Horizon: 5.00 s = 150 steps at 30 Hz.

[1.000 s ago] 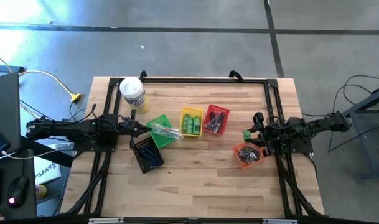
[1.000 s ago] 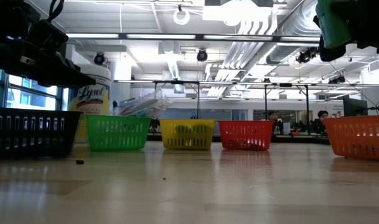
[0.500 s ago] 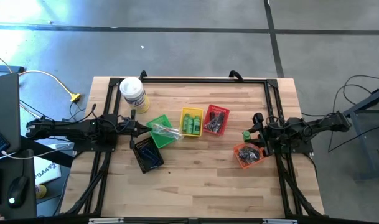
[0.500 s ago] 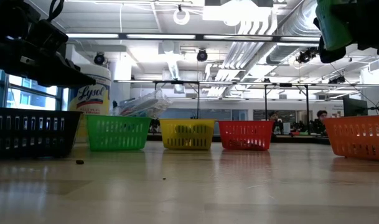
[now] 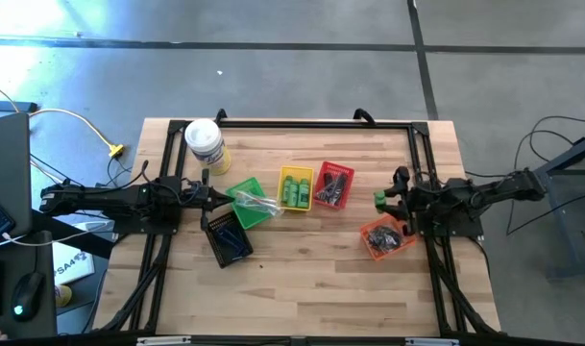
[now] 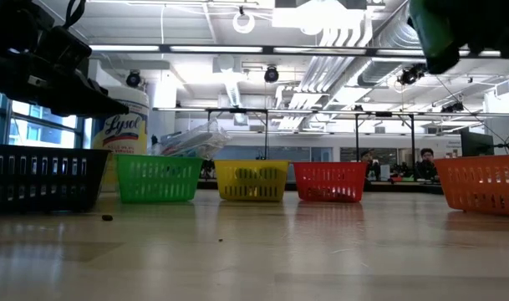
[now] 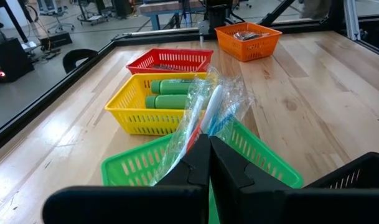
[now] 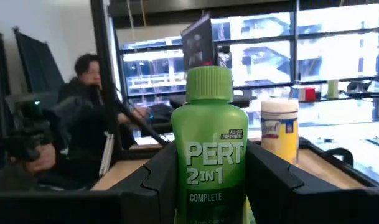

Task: Pick & Place Travel size toiletries
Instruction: Put the green shampoo into the yellow bin, then return to Home Position

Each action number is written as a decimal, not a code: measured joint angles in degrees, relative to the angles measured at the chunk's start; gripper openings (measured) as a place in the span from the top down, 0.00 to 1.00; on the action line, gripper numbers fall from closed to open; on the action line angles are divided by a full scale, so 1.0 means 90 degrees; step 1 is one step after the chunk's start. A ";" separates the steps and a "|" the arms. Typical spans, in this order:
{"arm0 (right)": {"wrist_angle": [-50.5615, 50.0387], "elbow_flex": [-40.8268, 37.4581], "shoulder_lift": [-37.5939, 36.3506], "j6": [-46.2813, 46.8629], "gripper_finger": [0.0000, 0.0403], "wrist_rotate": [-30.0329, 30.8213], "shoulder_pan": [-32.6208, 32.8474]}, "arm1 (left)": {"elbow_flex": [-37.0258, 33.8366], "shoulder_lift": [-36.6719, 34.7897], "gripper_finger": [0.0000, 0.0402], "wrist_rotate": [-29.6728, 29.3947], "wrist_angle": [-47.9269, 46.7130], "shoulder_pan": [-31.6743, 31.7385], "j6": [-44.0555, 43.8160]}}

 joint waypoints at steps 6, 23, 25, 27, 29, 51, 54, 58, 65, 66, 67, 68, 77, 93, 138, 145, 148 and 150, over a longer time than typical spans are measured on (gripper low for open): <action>0.0050 0.1028 0.1567 -0.0008 0.65 0.0116 -0.0001 | 0.0000 0.0000 1.00 0.0002 0.0014 0.0000 0.0006; -0.1517 0.5176 0.6906 0.1184 0.66 -0.0506 -0.1075 | 0.0000 -0.0002 1.00 0.0028 0.0153 0.0000 0.0017; -0.1878 0.5678 0.7328 0.1376 0.66 -0.0742 -0.1291 | 0.0000 0.0000 1.00 0.0027 0.0153 0.0001 0.0014; -0.2182 0.6171 0.7729 0.1501 0.66 -0.0998 -0.1494 | 0.0000 -0.0002 1.00 0.0027 0.0153 0.0000 -0.0023; -0.2420 0.6612 0.8098 0.1681 0.66 -0.1213 -0.1694 | 0.0000 0.0000 1.00 0.0027 0.0153 0.0002 -0.0029; -0.2851 0.7655 1.0412 0.4285 0.66 -0.1405 -0.2962 | 0.0000 0.0000 1.00 0.0044 -0.0049 0.0002 -0.0070; -0.3031 0.7655 1.0468 0.4411 0.66 -0.1121 -0.2968 | 0.0000 0.0000 1.00 0.0044 -0.0049 0.0001 -0.0068; -0.3409 0.7658 1.0466 0.4597 0.66 -0.0807 -0.2845 | 0.0000 0.0000 1.00 0.0044 -0.0049 0.0002 -0.0050; -0.3698 0.7655 1.0466 0.4848 0.66 -0.0296 -0.2693 | 0.0000 0.0000 1.00 0.0044 -0.0049 0.0002 -0.0027; -0.3707 0.7655 1.0466 0.4852 0.66 -0.0207 -0.2682 | 0.0000 -0.0002 1.00 0.0044 -0.0049 0.0002 -0.0027; -0.3707 0.7655 1.0466 0.4857 0.66 -0.0149 -0.2661 | 0.0000 -0.0002 1.00 0.0044 -0.0049 0.0002 -0.0027; -0.3704 0.7655 1.0461 0.4871 0.66 -0.0133 -0.2651 | 0.0000 -0.0001 1.00 0.0044 -0.0049 0.0000 -0.0027; -0.3631 0.7656 1.0743 0.5120 0.66 -0.0472 -0.2568 | 0.0000 -0.0001 1.00 0.0042 -0.0047 0.0001 -0.0027; -0.3534 0.7658 1.1158 0.4712 0.54 -0.1064 -0.2568 | 0.0000 0.0010 1.00 0.0044 -0.0046 0.0000 -0.0029; 0.0831 0.4517 0.6183 -0.0641 0.70 0.0772 0.0964 | 0.0000 0.0007 1.00 0.0027 -0.0024 0.0002 -0.0206; 0.2216 0.2751 0.5249 -0.0680 0.97 0.1086 0.1466 | 0.0094 0.0010 1.00 0.0080 -0.0046 0.0000 -0.0170; 0.2579 0.2268 0.5157 -0.0678 0.98 0.1105 0.1563 | 0.0107 0.0012 1.00 0.0083 -0.0046 0.0002 -0.0166; 0.2798 0.2009 0.5121 -0.0677 0.99 0.1175 0.1601 | 0.0108 0.0012 1.00 0.0086 -0.0047 0.0002 -0.0140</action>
